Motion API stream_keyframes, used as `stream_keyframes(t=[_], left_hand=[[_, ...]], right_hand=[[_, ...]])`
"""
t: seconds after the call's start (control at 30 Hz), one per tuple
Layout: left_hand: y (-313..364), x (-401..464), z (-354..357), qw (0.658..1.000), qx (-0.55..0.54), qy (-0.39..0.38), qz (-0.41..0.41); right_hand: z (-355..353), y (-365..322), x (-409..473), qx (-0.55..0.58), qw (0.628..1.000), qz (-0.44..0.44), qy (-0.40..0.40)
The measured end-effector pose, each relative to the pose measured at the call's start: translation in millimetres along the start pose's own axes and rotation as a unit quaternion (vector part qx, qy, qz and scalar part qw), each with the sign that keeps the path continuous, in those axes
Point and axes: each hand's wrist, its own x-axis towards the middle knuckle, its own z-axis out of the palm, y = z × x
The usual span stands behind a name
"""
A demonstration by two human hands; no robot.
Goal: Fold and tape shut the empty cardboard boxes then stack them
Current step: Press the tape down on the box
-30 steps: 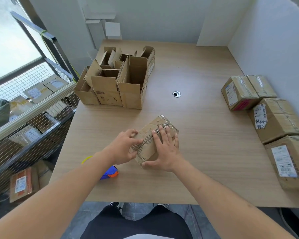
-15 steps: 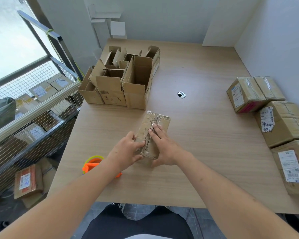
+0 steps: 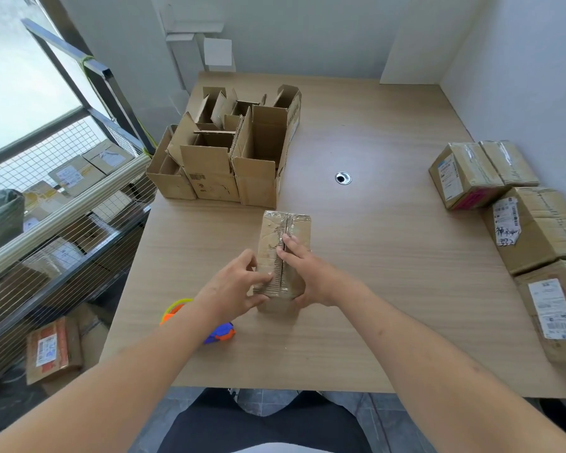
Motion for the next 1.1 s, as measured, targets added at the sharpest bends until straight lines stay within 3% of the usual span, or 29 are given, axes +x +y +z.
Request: stream_keyframes(t=[0.17,0.4,0.57,0.73,0.93,1.1], left_hand=[[-22,-8,-18,0.997,0.045,-0.052,0.025],[-22,-12,-10,0.993,0.100,-0.039,0.044],[-30,-8,-19,0.988,0.133,-0.057,0.051],[-40,-15,-26,0.986,0.145,-0.042,-0.068],[-47,-13,-25,0.979,0.135,-0.074,-0.132],[-59,-7,-33,0.978,0.135,-0.088,-0.130]], right_hand=[[0,-6,10,-0.037,0.999,-0.028,-0.012],[20,-12,13,-0.033,0.999,0.004,0.030],[31,-41,20,0.007,0.991,0.085,0.101],[44,-63,21,-0.024,0.981,0.156,0.111],[54,-88,27,-0.057,0.962,0.231,0.133],[47,-103,42,0.035,0.919,0.359,0.160]])
